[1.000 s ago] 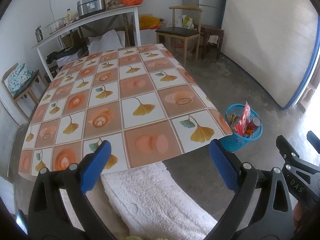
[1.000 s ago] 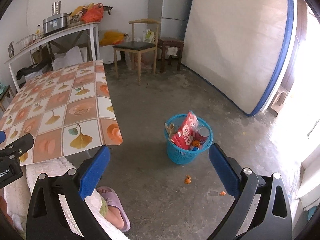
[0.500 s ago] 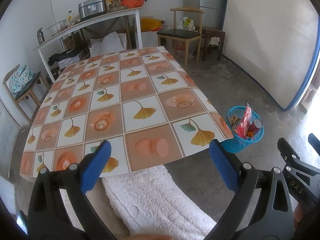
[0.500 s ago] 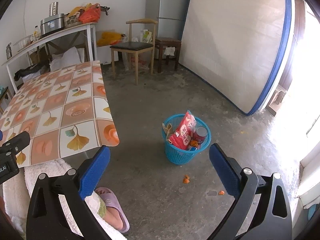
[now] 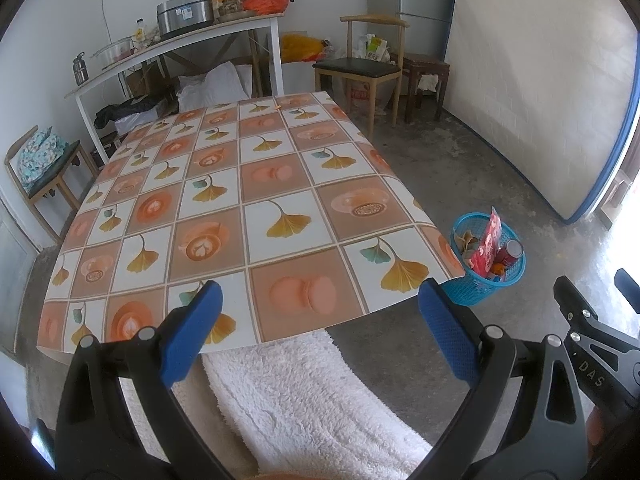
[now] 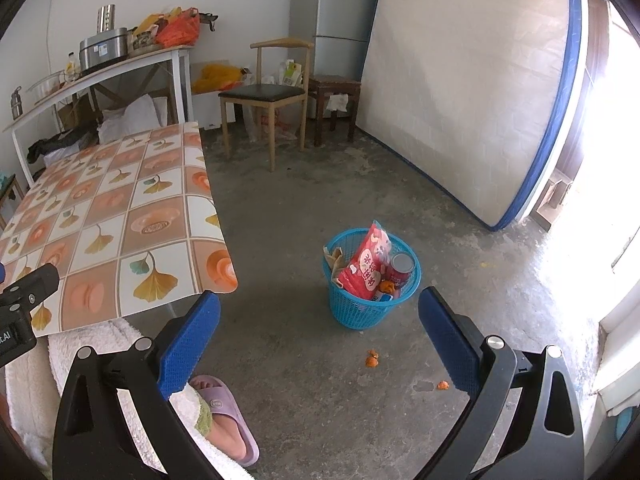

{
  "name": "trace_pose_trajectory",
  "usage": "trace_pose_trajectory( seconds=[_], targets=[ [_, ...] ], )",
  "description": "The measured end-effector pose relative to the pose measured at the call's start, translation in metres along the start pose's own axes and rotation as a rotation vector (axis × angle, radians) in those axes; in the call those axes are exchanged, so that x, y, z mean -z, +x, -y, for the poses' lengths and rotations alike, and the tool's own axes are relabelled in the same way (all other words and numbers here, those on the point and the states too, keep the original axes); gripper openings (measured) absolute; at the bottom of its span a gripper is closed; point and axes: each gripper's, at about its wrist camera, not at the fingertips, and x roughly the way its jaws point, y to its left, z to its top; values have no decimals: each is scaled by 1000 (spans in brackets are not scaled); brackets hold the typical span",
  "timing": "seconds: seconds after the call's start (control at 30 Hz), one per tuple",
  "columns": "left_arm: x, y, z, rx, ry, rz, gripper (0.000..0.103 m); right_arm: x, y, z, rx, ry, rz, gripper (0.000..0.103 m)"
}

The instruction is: Collect trash

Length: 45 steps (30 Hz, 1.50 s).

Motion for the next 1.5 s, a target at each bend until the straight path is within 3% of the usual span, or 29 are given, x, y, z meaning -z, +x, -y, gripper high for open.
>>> trace_pose_trajectory(
  seconds=[1.5],
  targets=[
    [1,0,0,6,-7,-7,95,-2,-1,1,1,6,0,97]
  ],
)
